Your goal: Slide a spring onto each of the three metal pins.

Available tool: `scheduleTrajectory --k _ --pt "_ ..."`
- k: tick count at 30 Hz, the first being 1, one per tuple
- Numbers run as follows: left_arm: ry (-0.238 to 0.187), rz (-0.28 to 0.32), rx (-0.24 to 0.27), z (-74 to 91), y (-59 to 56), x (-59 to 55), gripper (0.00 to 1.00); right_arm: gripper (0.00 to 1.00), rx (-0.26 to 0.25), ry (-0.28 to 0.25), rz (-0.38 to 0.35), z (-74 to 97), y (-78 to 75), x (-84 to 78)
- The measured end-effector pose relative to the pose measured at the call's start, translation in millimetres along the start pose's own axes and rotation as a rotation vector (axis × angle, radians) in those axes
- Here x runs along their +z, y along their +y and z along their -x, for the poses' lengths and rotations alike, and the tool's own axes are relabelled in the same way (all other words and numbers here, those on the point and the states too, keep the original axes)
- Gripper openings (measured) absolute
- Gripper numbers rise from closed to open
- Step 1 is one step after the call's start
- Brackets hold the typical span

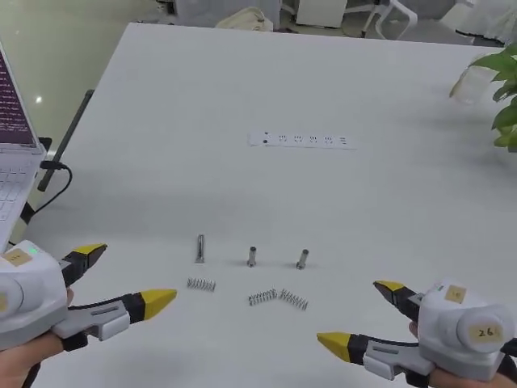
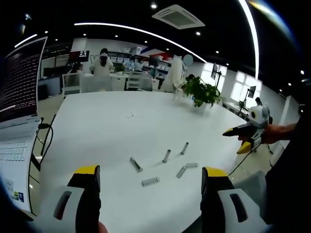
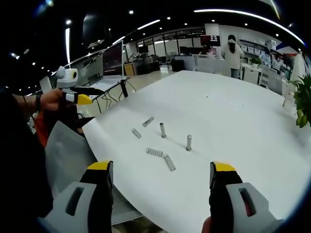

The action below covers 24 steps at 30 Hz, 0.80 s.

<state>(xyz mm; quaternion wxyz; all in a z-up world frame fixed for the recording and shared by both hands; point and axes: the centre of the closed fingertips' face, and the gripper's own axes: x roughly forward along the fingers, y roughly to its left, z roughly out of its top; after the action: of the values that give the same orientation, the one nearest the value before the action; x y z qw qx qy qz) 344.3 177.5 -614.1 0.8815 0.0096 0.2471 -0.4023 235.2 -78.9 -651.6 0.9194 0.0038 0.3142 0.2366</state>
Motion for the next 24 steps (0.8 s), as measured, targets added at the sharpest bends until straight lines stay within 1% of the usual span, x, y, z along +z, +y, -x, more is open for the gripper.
scheduleTrajectory --k 4,13,19,24 --pt "0.002 -0.005 -0.005 -5.1 1.2 1.9 0.83 0.8 0.001 0.0 0.002 -0.9 -0.3 1.1" --pt "0.002 0.0 -0.013 -20.4 7.1 10.2 0.8 0.79 0.006 -0.001 0.006 -2.6 0.3 4.0" --pt "-0.013 0.004 -0.022 -32.3 10.9 19.4 0.79 0.79 0.002 -0.004 0.001 -2.2 -1.2 3.9" --pt "-0.017 0.001 -0.028 -42.1 13.2 24.1 0.79 0.79 -0.001 -0.002 -0.001 -1.6 -2.6 2.9"
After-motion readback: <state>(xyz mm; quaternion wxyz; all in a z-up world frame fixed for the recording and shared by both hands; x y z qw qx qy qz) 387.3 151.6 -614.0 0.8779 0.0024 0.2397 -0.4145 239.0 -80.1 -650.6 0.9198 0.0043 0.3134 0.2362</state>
